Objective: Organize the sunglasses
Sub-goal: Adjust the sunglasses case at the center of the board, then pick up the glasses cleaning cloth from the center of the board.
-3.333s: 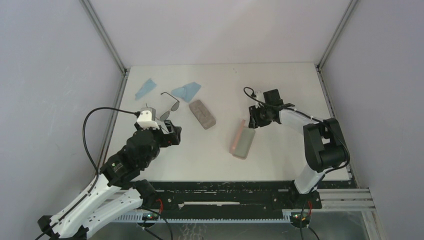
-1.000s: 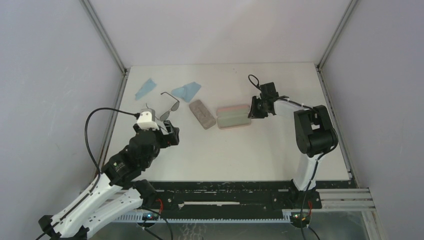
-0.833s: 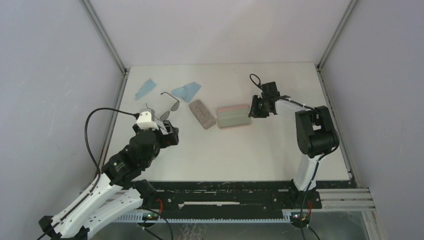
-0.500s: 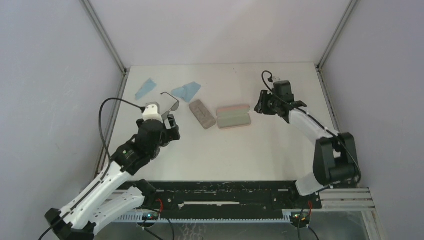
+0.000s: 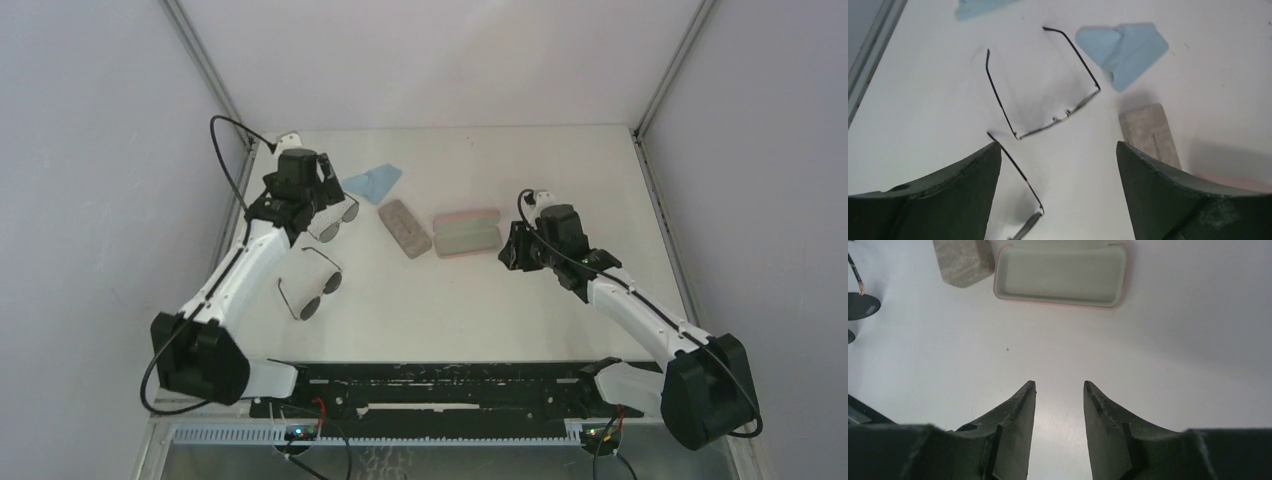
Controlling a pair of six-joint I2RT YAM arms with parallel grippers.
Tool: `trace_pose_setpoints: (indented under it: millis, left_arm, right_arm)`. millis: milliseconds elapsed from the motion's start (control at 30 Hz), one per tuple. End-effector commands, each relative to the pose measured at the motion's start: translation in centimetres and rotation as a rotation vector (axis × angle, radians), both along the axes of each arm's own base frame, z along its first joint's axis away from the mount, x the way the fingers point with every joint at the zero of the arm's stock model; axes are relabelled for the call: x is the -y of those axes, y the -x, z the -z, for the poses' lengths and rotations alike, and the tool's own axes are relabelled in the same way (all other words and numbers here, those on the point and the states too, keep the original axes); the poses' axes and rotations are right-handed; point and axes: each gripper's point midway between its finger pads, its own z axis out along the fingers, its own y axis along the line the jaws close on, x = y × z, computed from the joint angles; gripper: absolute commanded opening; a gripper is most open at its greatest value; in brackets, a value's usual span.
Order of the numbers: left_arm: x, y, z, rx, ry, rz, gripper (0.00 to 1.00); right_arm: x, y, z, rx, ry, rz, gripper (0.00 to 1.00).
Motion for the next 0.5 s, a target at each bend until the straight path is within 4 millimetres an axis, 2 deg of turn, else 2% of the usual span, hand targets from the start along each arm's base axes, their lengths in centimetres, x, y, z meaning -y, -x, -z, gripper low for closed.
trace_pose_setpoints:
  millis: [0, 200, 467]
  left_arm:
    - [-2.7, -5.4, -2.3, 0.057, 0.032, -0.053, 0.88]
    - [-6.0, -11.9, -1.6, 0.021, 0.019, -0.109, 0.87]
    - [-8.0, -18.5, 2.4, -0.029, 0.066, -0.116, 0.86]
  right_arm:
    - [-1.3, 0.4, -1.4, 0.053, -0.038, -0.017, 0.4]
    - [-2.5, 1.5, -0.6, 0.037, -0.066, -0.053, 0.41]
    - [-2.8, 1.6, -0.1, 0.034, -0.068, -0.061, 0.42]
